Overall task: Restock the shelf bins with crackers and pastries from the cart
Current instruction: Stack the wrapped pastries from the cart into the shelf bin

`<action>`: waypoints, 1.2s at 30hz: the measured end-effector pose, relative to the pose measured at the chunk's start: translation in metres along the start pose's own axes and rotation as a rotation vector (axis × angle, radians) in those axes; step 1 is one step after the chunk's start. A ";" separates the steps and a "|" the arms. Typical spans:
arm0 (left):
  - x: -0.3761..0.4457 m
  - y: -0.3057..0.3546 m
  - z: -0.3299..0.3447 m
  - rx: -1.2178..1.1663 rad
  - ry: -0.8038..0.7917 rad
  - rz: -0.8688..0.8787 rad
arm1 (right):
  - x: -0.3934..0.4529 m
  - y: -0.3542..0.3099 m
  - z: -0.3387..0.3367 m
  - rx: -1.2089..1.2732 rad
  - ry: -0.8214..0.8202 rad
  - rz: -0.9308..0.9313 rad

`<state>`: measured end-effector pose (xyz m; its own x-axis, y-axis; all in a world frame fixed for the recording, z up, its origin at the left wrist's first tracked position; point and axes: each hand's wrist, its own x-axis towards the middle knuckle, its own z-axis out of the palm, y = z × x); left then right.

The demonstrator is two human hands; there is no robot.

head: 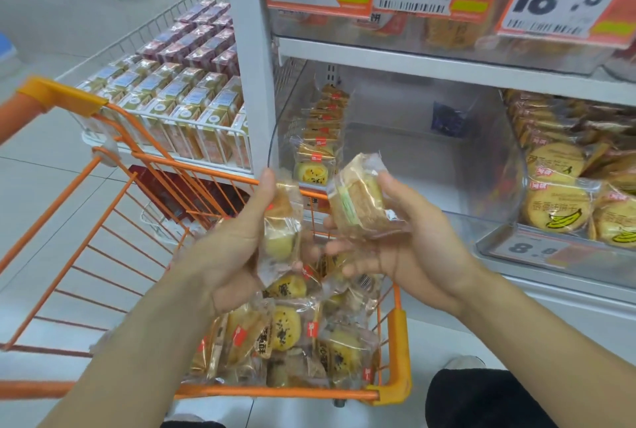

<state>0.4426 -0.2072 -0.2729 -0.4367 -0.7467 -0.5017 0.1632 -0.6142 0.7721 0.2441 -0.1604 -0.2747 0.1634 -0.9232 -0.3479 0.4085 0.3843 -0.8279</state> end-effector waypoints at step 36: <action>0.028 -0.003 0.029 -0.040 0.088 0.330 | 0.001 -0.012 -0.028 -0.176 0.006 -0.243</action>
<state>0.4043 -0.2190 -0.2780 -0.2765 -0.9249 -0.2608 0.3184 -0.3442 0.8832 0.2145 -0.1652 -0.2773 0.0742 -0.9884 -0.1322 0.2732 0.1477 -0.9506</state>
